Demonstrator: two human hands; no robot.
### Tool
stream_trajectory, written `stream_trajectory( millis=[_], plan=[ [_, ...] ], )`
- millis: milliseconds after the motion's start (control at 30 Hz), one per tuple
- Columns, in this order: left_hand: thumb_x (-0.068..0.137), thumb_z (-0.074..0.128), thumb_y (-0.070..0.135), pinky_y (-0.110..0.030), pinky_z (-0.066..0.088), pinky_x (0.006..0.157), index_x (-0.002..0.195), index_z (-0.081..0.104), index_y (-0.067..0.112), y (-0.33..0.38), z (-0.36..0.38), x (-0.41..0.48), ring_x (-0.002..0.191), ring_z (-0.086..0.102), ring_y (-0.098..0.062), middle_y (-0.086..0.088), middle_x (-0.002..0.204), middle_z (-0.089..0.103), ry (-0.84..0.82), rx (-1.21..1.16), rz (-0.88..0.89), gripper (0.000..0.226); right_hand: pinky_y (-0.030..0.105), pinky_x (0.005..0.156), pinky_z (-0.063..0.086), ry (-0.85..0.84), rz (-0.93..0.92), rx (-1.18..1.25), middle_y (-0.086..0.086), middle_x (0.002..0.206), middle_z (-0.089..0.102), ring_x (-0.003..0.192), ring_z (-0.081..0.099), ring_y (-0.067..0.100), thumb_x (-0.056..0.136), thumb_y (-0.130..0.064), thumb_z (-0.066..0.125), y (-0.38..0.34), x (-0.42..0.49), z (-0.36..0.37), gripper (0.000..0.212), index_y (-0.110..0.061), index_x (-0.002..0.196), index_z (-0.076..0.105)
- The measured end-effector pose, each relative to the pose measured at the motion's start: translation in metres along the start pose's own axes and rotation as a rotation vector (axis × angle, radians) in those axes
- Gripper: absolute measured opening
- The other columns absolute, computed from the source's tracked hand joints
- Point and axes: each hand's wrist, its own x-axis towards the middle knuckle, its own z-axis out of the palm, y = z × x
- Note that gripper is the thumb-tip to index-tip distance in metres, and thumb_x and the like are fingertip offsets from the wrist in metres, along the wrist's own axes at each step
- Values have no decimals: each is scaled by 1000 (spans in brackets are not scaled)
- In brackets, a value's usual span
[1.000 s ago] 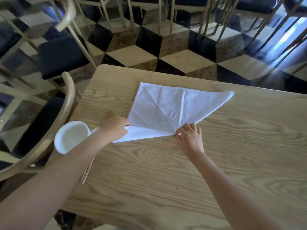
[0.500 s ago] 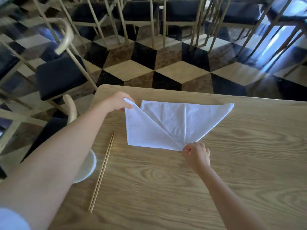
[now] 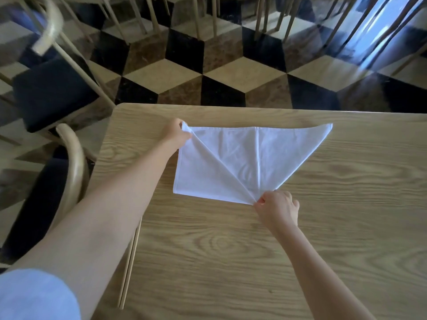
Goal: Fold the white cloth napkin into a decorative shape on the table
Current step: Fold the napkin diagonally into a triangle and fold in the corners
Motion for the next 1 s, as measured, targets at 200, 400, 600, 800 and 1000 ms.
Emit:
stream_trajectory(
  millis=[200, 400, 600, 800, 1000],
  plan=[
    [84, 59, 10, -28, 40, 75, 119, 49, 9, 0, 12, -1, 92, 49, -17, -2, 106, 52, 69, 23, 42, 37, 35, 84, 29, 22, -86, -79, 1, 93, 55, 102, 45, 25, 88, -22, 48, 3, 0, 3, 17, -17, 89, 64],
    [86, 56, 12, -33, 41, 87, 127, 44, 6, 4, 15, -17, 107, 49, -26, -11, 118, 52, 230, 59, 72, 44, 33, 85, 26, 1, -136, -40, -1, 95, 54, 104, 43, 23, 89, -26, 52, 9, 0, 0, 14, -19, 90, 64],
    [88, 42, 0, -48, 37, 103, 125, 52, 0, -17, 60, -93, 119, 51, -35, -20, 127, 56, 280, 385, 785, 38, 35, 83, 35, 290, -319, -152, 5, 94, 56, 94, 53, 29, 71, -9, 65, -17, -14, 9, 22, -11, 91, 55],
    [93, 18, 44, -51, 5, 114, 146, 20, 15, -54, 78, -93, 142, 20, -21, -2, 154, 22, 54, 730, 672, 60, 39, 113, 12, 126, -614, -160, 11, 148, 37, 139, 30, 23, 91, -36, 33, -30, -8, 53, 59, -4, 140, 37],
    [87, 6, 60, -47, -6, 116, 143, -9, 22, -52, 65, -76, 142, -9, -10, 5, 152, -11, -1, 844, 651, 69, 36, 116, 10, 120, -653, -152, 9, 154, 23, 143, 17, 19, 96, -45, 27, -20, -4, 62, 62, -7, 145, 27]
  ],
)
